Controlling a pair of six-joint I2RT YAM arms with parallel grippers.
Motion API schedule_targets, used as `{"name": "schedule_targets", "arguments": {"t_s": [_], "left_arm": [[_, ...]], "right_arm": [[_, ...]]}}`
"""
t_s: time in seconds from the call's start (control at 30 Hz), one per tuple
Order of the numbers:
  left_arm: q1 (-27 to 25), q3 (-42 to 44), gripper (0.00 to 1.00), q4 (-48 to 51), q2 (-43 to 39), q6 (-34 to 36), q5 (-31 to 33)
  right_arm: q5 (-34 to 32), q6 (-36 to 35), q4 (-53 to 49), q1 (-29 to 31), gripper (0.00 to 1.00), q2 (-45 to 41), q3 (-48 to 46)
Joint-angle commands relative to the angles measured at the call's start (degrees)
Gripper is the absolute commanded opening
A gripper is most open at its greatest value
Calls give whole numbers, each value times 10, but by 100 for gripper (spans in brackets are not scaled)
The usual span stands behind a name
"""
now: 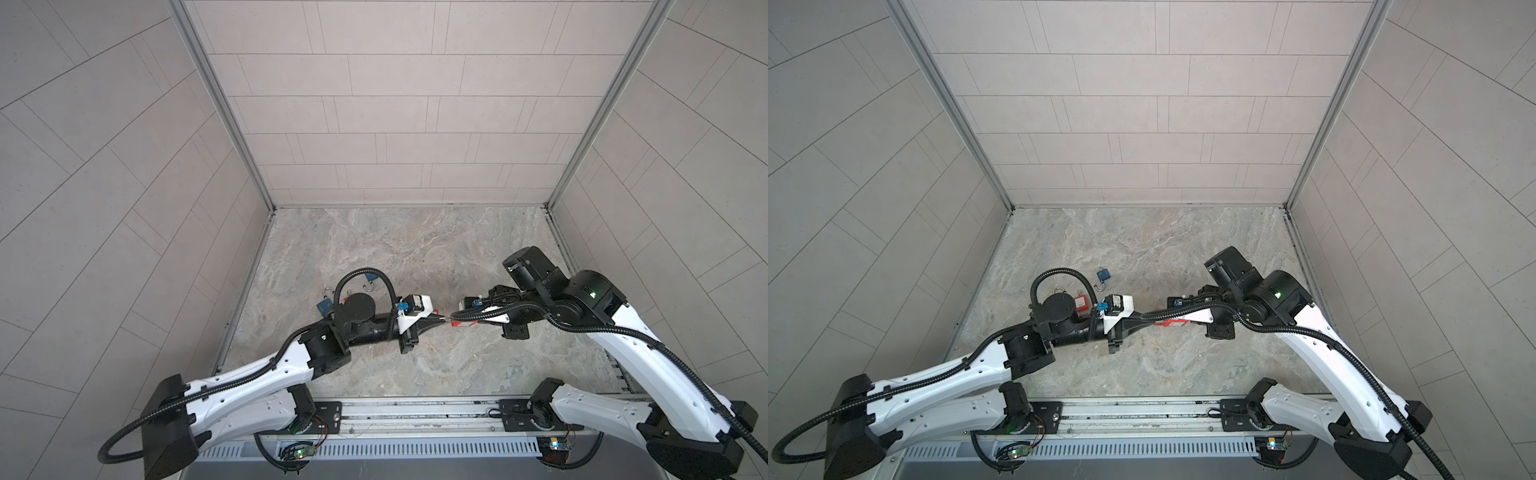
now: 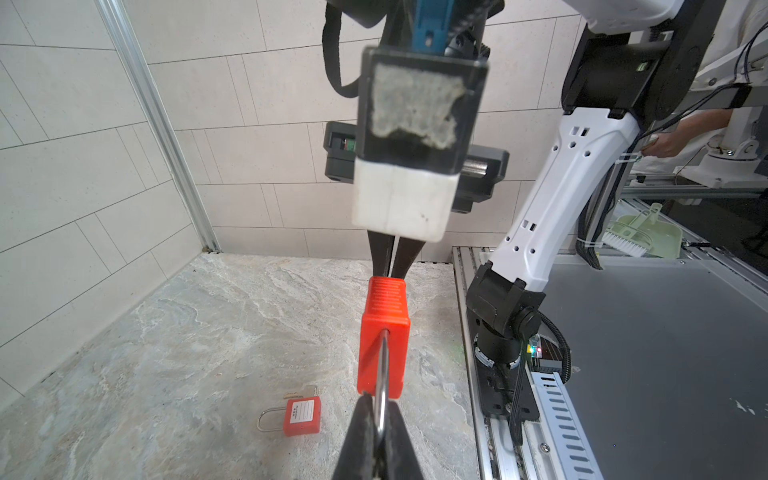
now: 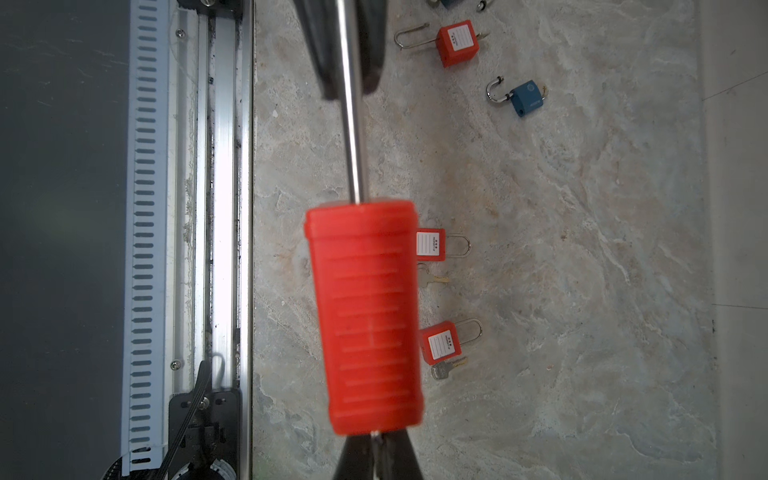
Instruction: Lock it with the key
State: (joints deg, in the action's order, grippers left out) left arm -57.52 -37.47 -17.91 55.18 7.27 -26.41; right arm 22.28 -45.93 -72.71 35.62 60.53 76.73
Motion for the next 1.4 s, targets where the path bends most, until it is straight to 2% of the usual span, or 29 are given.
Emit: {"name": "schedule_targets", "arguments": {"t_s": [0.0, 0.37, 1.23, 1.37], "left_arm": [[4, -12, 0, 12, -38, 9, 1], [38, 22, 0, 27, -90, 9, 4], [55, 19, 0, 81, -103, 41, 5], [67, 16, 0, 95, -125, 41, 3]], "right_arm": [[-56, -20, -14, -10, 0, -11, -18], [-59, -45, -9, -36, 0, 1, -38], [-65, -44, 2, -60, 0, 6, -63], [-76, -37, 22, -60, 0, 0, -81]]}}
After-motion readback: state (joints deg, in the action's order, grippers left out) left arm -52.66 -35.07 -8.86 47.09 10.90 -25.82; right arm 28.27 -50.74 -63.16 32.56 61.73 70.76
